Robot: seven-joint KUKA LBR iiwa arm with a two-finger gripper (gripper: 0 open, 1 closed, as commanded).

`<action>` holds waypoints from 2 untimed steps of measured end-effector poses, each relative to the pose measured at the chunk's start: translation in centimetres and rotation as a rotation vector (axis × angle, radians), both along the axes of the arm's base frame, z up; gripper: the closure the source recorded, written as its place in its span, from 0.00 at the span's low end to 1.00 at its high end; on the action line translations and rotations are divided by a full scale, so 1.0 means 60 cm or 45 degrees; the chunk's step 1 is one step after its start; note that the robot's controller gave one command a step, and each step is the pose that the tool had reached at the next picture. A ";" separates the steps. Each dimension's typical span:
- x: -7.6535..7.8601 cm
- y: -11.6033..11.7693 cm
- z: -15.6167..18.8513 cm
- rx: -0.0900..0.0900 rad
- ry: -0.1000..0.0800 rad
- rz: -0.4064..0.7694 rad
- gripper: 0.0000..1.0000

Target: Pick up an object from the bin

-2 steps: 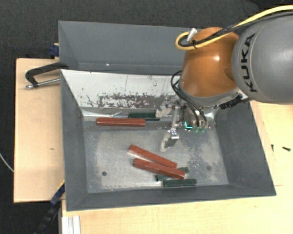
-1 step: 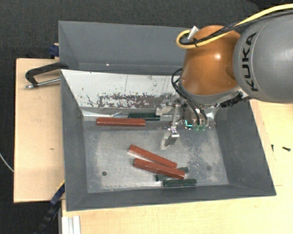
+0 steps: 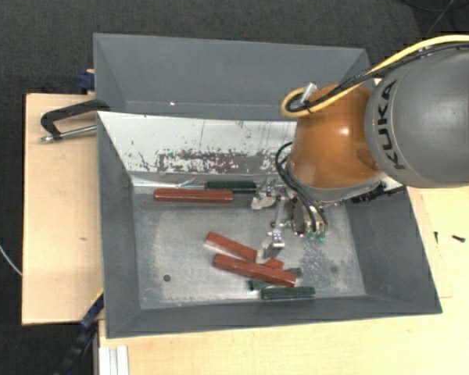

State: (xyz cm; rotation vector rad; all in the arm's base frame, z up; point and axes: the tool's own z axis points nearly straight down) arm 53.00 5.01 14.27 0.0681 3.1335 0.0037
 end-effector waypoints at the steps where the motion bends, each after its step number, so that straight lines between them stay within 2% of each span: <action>1: -0.016 0.038 -0.108 -0.002 -0.002 0.140 1.00; 2: -0.016 0.038 -0.108 -0.002 -0.002 0.139 1.00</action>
Offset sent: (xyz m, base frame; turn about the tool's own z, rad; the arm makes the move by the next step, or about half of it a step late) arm 0.0000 0.0000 0.0000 0.0000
